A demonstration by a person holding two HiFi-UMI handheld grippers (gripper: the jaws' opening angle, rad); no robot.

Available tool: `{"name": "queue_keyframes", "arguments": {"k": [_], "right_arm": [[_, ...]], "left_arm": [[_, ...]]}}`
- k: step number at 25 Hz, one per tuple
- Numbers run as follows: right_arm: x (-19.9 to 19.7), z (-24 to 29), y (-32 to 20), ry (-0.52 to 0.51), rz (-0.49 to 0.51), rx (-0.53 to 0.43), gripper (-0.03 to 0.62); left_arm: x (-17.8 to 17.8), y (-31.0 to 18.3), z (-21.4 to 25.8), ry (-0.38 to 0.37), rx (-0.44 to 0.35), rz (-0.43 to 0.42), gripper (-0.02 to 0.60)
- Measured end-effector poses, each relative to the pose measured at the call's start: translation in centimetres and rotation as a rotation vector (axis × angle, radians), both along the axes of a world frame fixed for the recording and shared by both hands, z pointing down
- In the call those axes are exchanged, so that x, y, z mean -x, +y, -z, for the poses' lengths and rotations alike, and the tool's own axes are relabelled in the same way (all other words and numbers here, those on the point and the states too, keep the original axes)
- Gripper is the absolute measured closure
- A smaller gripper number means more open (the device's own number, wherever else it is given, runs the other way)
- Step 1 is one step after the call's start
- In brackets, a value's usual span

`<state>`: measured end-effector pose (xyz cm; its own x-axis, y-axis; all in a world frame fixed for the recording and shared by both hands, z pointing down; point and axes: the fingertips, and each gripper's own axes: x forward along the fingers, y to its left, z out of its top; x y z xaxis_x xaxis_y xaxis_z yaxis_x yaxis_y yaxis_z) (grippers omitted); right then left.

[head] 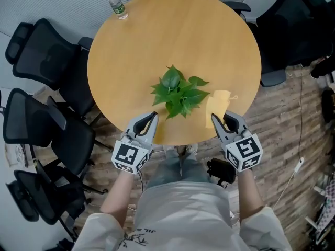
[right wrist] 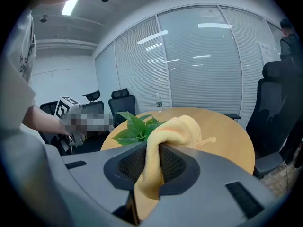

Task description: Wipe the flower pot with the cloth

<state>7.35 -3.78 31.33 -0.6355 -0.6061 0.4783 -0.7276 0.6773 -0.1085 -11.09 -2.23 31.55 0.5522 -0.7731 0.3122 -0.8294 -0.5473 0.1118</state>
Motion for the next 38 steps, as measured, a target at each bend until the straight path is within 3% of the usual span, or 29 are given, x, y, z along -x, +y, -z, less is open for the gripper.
{"name": "queue_keyframes", "arguments": {"k": [9,15,25,38], "right_arm": [[-0.4,-3.8,-2.7,0.058,-0.02,0.032,0.534],[-0.5,-7.3,-4.1,0.111,-0.002,0.062,0.534],[1.5,-11.6,-6.7,0.199,0.114,0.062,0.534],[5.4,-13.0,-9.0,0.337,0.287,-0.029,0.534]], "left_arm": [[0.5,-1.4,-4.2,0.004,0.034,-0.031,0.551],[0.1,-2.5,-7.4,0.006,0.045,-0.107,0.452],[-1.8,-4.3,-11.5,0.003,0.043,-0.293,0.241],[-3.8,-6.4,-12.6,-0.018,0.018,-0.366,0.222]]}}
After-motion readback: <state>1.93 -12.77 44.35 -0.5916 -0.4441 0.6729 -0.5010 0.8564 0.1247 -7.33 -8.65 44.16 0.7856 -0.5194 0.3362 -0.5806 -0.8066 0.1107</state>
